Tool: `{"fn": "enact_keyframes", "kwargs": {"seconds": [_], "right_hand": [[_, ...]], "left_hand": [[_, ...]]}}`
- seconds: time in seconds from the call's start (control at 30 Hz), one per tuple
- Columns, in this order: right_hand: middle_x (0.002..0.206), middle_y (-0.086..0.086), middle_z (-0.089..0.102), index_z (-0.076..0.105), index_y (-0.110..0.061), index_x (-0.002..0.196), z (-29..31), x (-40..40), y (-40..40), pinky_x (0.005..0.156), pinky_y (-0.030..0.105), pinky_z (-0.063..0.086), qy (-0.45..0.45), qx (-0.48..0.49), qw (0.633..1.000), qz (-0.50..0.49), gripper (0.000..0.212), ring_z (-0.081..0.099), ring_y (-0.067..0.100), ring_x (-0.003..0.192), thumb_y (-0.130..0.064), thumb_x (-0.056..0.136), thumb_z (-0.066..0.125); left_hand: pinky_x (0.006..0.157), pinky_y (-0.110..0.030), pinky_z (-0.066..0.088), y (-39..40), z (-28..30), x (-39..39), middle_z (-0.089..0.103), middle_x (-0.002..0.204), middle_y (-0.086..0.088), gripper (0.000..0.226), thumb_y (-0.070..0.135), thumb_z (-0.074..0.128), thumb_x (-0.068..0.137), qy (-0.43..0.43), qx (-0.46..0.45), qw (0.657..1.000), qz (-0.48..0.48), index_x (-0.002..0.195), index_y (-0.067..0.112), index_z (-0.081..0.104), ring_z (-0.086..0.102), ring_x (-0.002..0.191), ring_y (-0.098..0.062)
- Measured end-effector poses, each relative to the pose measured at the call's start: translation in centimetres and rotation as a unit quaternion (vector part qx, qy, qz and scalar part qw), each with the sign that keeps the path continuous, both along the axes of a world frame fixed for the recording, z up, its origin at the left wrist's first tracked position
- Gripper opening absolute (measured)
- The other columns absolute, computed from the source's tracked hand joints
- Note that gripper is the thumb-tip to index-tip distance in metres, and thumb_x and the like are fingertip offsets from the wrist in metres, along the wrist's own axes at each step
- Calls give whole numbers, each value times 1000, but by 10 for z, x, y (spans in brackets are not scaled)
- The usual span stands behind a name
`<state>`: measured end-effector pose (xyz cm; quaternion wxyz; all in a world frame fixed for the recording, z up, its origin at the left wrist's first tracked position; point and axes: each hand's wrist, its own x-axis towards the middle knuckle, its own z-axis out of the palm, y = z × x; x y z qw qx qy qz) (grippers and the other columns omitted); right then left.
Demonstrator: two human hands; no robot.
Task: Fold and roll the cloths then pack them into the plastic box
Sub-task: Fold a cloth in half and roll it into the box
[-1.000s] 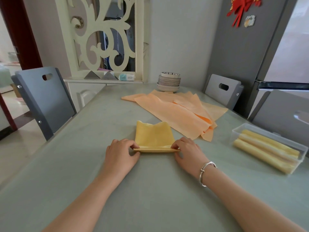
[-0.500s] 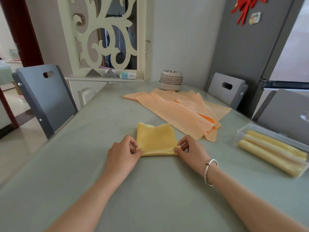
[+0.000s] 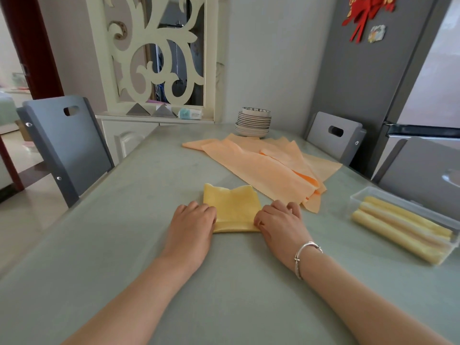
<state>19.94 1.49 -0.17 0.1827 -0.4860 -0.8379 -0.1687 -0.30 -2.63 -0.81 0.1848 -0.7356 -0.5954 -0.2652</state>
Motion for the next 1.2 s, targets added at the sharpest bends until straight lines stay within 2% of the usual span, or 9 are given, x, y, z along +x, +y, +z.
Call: {"fn": "enact_keyframes", "kwargs": {"seconds": [0.13,0.23,0.33,0.5,0.63,0.73,0.87,1.03,1.2], "right_hand": [[106,-17,58,62,-33,102,3,9,-5,86,28,15,66,-74,995,11,22,43,9,110,-22,87,51],[110,-18,56,62,-35,104,4,10,-3,84,26,13,112,-115,987,7,23,40,7,113,-26,87,49],[111,-16,55,62,-35,107,6,10,-1,86,26,15,105,-127,986,-3,25,40,8,114,-26,89,49],[116,-14,52,61,-33,113,7,6,1,90,29,20,71,-109,992,3,31,38,10,118,-19,90,47],[107,-14,58,62,-28,107,5,7,0,86,27,22,106,-113,988,10,26,44,11,112,-15,89,48],[85,-17,57,58,-32,90,5,11,-3,85,28,29,210,-163,964,6,14,50,12,99,-19,89,52],[80,-11,60,57,-31,79,4,15,-5,91,38,43,317,-235,919,6,10,54,9,83,-24,86,59],[79,-14,57,53,-30,89,3,11,-5,84,27,28,287,-198,937,-2,2,45,9,90,-28,89,54],[93,-11,52,46,-27,103,1,6,-5,82,28,24,161,-128,978,-22,14,38,13,100,-35,91,50]], "left_hand": [[58,-31,40,0,0,-5,55,61,7,25,9,72,72,-26,-9,999,-22,63,22,52,55,60,-20],[67,-27,45,-1,-2,-16,60,73,10,7,17,68,80,-121,-56,989,-70,76,23,68,58,68,-11],[69,-14,44,0,-1,-26,58,82,17,10,26,71,79,-197,-110,969,-97,88,28,74,57,73,-2],[73,-22,43,2,-2,-24,55,86,18,13,28,71,78,-178,-108,975,-78,91,27,72,53,77,-5],[76,-27,38,-2,-1,-21,62,90,15,13,22,65,82,-128,-80,988,-37,93,25,71,58,83,-12],[77,-32,41,-6,1,-17,62,78,14,8,21,65,83,-203,-69,977,-12,89,26,68,56,77,-15],[76,-32,39,-9,-2,-16,59,72,18,12,23,65,85,-307,-114,945,-5,78,32,60,48,70,-12],[68,-30,35,-8,-3,-13,59,69,12,21,21,69,81,-353,-113,928,26,73,32,52,53,70,-9],[69,-32,35,-7,-2,-8,53,67,9,26,26,72,79,-279,-84,954,67,84,26,46,51,78,-17]]}}
